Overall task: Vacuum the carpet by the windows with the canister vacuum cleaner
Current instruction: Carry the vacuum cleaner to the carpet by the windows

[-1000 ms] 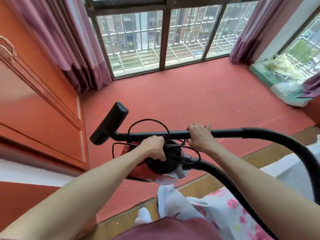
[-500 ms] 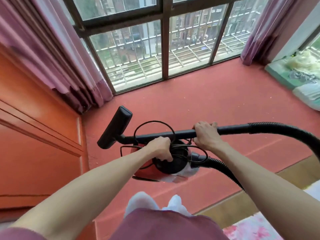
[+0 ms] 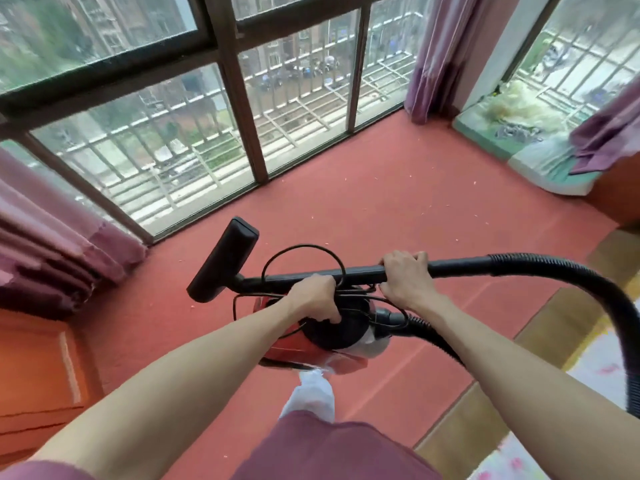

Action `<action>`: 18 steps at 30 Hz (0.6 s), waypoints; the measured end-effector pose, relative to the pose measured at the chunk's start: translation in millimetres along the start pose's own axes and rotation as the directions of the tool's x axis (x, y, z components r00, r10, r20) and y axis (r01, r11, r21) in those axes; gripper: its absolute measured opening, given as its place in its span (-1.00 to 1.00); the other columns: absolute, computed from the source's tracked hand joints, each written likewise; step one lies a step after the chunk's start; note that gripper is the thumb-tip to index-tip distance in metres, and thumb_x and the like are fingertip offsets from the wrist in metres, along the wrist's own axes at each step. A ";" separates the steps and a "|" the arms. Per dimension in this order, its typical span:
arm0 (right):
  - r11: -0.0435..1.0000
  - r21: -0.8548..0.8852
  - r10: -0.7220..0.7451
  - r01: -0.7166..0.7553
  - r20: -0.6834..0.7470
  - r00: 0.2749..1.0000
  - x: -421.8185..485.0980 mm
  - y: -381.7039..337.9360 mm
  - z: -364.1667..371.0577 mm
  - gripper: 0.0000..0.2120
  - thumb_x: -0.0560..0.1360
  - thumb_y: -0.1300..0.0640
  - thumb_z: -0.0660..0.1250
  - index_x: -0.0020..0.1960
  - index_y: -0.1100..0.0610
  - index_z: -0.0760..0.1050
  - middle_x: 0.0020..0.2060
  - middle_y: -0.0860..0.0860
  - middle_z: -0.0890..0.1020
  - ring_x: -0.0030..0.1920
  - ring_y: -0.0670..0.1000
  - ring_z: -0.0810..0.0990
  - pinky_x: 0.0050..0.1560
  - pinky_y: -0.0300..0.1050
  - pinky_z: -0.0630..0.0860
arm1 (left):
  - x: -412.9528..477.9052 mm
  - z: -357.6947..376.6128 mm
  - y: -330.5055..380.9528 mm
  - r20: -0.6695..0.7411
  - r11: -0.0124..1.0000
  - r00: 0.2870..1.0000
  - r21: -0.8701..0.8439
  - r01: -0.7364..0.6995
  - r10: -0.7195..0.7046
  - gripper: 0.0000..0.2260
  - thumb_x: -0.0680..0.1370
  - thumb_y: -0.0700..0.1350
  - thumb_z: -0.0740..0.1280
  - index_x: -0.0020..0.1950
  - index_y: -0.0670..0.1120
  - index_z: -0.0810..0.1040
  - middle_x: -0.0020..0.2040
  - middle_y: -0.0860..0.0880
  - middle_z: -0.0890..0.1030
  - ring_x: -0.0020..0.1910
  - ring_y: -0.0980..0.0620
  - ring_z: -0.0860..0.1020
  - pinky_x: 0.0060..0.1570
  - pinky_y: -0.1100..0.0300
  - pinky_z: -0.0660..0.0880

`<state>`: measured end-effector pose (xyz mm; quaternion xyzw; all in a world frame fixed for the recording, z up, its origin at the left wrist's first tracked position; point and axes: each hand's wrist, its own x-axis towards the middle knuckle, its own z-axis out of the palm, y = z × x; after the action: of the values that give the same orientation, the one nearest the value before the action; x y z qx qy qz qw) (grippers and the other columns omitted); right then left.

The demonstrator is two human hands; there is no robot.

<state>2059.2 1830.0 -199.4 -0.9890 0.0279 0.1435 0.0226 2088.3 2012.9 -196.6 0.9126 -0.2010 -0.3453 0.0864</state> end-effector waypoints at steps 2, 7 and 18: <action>0.999 -0.012 0.049 -0.049 0.002 0.999 27.3 15.6 -9.0 -0.74 0.45 0.10 0.28 0.12 0.11 0.47 0.04 0.02 0.55 0.13 0.08 0.49 0.29 0.10 0.25 | 34.9 -18.7 4.7 0.021 0.999 0.999 0.024 -0.047 0.047 -0.74 0.30 -0.07 0.47 -0.11 -0.12 0.50 -0.29 -0.03 0.60 -0.21 -0.10 0.60 -0.27 0.10 0.54; 0.982 -0.015 0.187 -0.189 -0.073 0.980 84.4 55.8 -33.2 -0.79 0.43 0.14 0.26 0.07 0.11 0.46 0.02 0.02 0.55 0.09 0.09 0.50 0.23 0.06 0.26 | 119.0 -70.0 26.7 0.042 0.984 0.987 0.084 -0.160 0.157 -0.71 0.30 -0.06 0.49 -0.11 -0.10 0.45 -0.19 -0.08 0.62 -0.20 -0.11 0.59 -0.26 0.12 0.53; 0.909 0.159 0.396 -0.385 -0.045 0.917 192.4 192.4 -62.9 -0.75 0.44 0.10 0.26 0.11 0.11 0.47 0.04 0.03 0.55 0.11 0.09 0.49 0.27 0.11 0.25 | 277.6 -169.2 132.7 0.113 0.923 0.955 0.250 -0.293 0.273 -0.74 0.28 -0.07 0.49 -0.24 -0.07 0.43 -0.38 0.03 0.52 -0.28 -0.07 0.54 -0.32 0.16 0.45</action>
<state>2249.3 1625.4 -201.0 -0.9638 0.2366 0.1048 0.0651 2349.0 1777.7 -196.2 0.8635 -0.3782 -0.3337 0.0052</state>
